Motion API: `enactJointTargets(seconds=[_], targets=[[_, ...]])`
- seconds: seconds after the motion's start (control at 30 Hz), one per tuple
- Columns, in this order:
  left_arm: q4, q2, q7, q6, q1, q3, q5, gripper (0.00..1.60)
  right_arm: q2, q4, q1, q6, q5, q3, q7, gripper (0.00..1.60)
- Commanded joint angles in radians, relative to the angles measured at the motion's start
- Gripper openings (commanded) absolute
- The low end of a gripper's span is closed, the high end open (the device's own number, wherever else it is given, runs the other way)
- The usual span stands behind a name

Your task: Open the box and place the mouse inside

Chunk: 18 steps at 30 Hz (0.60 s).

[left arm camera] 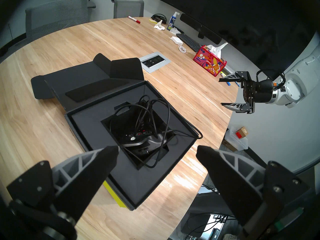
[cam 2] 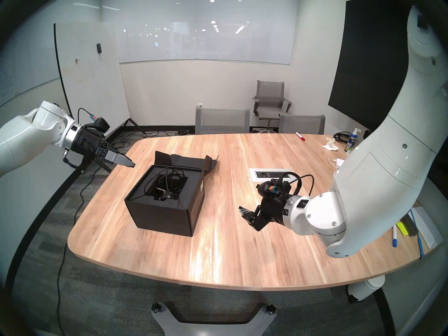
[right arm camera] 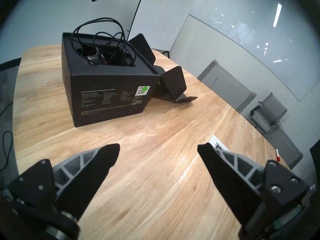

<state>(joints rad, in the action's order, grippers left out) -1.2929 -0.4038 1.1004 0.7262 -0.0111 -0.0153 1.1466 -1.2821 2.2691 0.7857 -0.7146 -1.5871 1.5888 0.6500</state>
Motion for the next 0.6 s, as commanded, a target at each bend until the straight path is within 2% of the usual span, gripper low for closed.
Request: enactJointTargets(seconds=[0.0, 0.17, 0.2, 0.33, 0.57], targets=[[0.001, 0.0, 0.019, -0.001, 0.019, -0.013, 0.004, 1.6, 0.002, 0.012, -0.022, -0.029, 0.05, 0.003, 0.042, 1.6], [0.001, 0.0, 0.019, -0.001, 0.02, -0.013, 0.004, 1.6, 0.0, 0.039, -0.015, -0.033, 0.082, 0.005, 0.091, 1.6], [0.001, 0.0, 0.019, -0.001, 0.019, -0.013, 0.005, 1.6, -0.017, 0.054, -0.016, -0.026, 0.123, 0.003, 0.163, 1.6], [0.001, 0.0, 0.018, -0.001, 0.019, -0.014, 0.005, 1.6, -0.023, 0.062, -0.01, -0.014, 0.122, -0.001, 0.166, 1.6], [0.001, 0.0, 0.019, -0.001, 0.02, -0.013, 0.004, 1.6, -0.027, 0.067, -0.025, -0.012, 0.165, -0.004, 0.237, 1.6]])
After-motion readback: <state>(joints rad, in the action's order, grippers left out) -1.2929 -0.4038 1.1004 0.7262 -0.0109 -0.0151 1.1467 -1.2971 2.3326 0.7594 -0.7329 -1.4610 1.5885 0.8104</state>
